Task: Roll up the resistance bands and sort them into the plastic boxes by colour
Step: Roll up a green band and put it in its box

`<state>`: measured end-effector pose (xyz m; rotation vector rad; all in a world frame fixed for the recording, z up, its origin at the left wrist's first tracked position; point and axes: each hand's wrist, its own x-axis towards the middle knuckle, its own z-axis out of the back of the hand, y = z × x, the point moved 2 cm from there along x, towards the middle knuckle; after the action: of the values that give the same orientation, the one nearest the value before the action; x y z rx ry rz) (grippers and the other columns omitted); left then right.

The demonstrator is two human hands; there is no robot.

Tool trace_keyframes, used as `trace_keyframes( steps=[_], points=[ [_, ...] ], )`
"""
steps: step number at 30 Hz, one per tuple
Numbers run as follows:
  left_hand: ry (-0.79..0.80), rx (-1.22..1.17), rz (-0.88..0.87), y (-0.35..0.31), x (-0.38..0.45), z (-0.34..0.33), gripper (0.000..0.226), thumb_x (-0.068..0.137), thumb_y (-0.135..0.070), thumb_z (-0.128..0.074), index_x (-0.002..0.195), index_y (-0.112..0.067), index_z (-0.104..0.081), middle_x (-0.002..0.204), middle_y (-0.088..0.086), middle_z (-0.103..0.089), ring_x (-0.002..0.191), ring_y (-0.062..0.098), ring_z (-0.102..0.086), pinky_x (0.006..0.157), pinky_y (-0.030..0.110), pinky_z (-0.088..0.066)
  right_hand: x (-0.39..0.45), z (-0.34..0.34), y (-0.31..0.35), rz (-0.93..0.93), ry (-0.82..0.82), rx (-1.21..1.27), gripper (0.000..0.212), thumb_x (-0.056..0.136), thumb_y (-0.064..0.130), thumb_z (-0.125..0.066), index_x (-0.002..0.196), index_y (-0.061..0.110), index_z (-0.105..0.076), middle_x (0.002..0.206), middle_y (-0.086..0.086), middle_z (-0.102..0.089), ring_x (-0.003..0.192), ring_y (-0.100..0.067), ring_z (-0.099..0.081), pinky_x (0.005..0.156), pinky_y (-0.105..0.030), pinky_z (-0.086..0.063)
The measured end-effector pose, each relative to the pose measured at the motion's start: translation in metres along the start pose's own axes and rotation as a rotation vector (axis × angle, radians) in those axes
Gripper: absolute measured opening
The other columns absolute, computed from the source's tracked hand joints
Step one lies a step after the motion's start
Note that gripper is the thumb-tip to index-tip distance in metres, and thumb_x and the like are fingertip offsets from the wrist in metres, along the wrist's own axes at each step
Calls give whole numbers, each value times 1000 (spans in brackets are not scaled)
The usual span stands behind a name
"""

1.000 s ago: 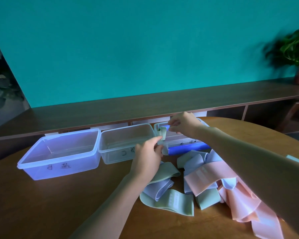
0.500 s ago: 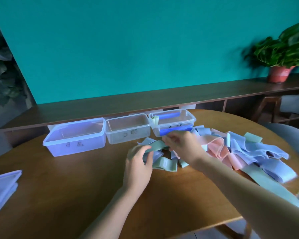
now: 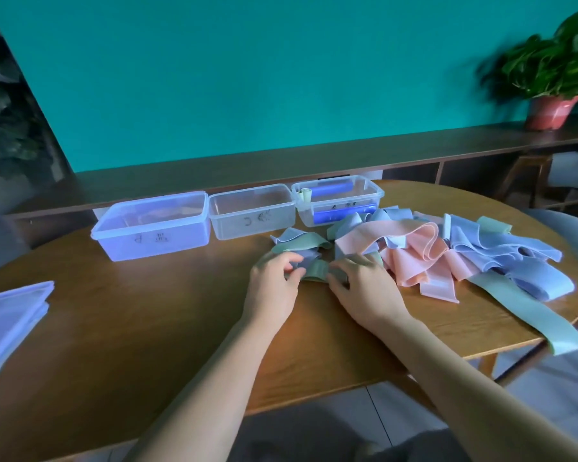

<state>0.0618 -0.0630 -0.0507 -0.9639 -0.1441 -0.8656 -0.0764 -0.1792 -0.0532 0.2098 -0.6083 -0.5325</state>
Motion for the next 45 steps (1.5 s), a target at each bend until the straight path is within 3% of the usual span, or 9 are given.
trace_keyframes(
  steps=[5,8,13,18,22,27,33,39,45],
  points=[
    [88,-17,-39,-5,-6,1,25,90,-31,-73,115,-28,-73,92,-9,-63,84,10,-59,75,22,-48,-3,4,1,-7,-15,122,21,94,31,-59,104,18,-74,95,-2,-73,85,-22,-65,74,-35,-54],
    [128,16,-71,-6,-9,1,29,88,-35,-75,116,-27,-74,97,-10,-61,90,11,-61,79,26,-51,-5,11,6,-15,-52,279,16,94,19,-66,107,15,-76,91,1,-75,76,-8,-64,74,-14,-49],
    [231,66,-57,-11,-12,2,58,71,-63,-79,117,-29,-72,104,-11,-53,97,10,-55,82,30,-50,-3,13,4,-77,-2,372,19,95,14,-62,109,15,-76,84,4,-70,72,0,-61,69,-1,-41],
    [153,-46,-58,-11,-15,7,23,73,-39,-87,92,-29,-81,88,-11,-67,79,6,-60,71,21,-48,-2,13,3,-71,68,437,22,96,14,-59,111,19,-74,89,8,-73,85,-6,-69,84,-21,-55],
    [68,-163,4,-14,-19,16,2,80,-24,-82,81,-24,-81,78,-17,-71,77,0,-65,72,15,-49,-6,16,6,-39,115,523,23,97,18,-60,113,25,-74,93,12,-73,91,-2,-67,82,-14,-51],
    [72,-80,-51,-16,-27,21,4,87,-21,-77,87,-18,-79,84,-14,-69,82,1,-62,71,13,-46,-8,18,10,21,211,447,27,94,24,-70,120,27,-72,110,13,-71,95,0,-65,88,-17,-52],
    [-56,-114,-75,-45,-26,60,10,92,-18,-69,83,-19,-72,73,-10,-66,61,3,-61,62,14,-44,9,47,44,-14,95,573,12,90,20,-76,102,20,-78,88,6,-76,76,-3,-67,72,-22,-56],
    [-190,-261,-116,-92,-7,119,19,93,-7,-67,100,-25,-64,98,-14,-70,90,5,-69,86,28,-56,40,101,96,0,-80,695,7,88,24,-78,95,21,-78,86,11,-76,77,0,-67,67,-12,-49],
    [-189,-400,-136,-128,2,158,21,87,-4,-73,95,-21,-66,99,-7,-74,97,2,-70,94,33,-56,62,143,135,-101,-47,1033,17,85,14,-81,99,10,-73,88,-4,-77,73,-14,-73,58,-25,-58]
  ],
)
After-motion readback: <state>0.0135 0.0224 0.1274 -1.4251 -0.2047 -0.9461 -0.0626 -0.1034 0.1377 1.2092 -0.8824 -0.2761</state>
